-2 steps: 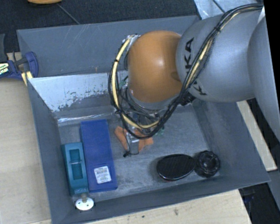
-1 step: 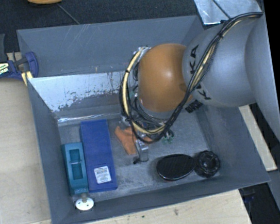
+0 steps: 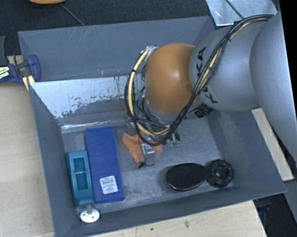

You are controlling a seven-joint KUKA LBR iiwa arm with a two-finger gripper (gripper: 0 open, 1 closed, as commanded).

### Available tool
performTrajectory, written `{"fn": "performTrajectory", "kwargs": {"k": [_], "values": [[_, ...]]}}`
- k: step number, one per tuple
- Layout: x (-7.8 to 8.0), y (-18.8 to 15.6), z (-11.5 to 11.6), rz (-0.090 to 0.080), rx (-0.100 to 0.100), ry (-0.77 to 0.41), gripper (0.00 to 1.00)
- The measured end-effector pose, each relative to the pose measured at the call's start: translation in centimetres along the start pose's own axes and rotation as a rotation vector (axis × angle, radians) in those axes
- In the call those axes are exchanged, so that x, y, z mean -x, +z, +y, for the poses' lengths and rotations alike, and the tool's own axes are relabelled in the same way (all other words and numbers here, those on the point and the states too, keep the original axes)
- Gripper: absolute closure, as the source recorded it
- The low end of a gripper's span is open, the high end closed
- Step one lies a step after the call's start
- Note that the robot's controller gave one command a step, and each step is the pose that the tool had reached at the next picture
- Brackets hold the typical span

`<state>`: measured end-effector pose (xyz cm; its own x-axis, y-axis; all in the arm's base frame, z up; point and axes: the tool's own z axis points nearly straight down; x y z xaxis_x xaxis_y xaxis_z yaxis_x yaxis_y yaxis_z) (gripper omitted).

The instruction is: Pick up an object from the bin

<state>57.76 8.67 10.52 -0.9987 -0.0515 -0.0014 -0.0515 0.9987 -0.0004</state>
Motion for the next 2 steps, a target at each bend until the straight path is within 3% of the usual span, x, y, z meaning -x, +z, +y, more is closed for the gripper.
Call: {"fn": "performTrajectory", "kwargs": {"k": [1,2], "values": [[1.90,3.41,-4.13,-0.004,0.000,-0.221,1.00],[1.90,3.41,-4.12,-0.004,0.000,-0.221,1.00]]}}
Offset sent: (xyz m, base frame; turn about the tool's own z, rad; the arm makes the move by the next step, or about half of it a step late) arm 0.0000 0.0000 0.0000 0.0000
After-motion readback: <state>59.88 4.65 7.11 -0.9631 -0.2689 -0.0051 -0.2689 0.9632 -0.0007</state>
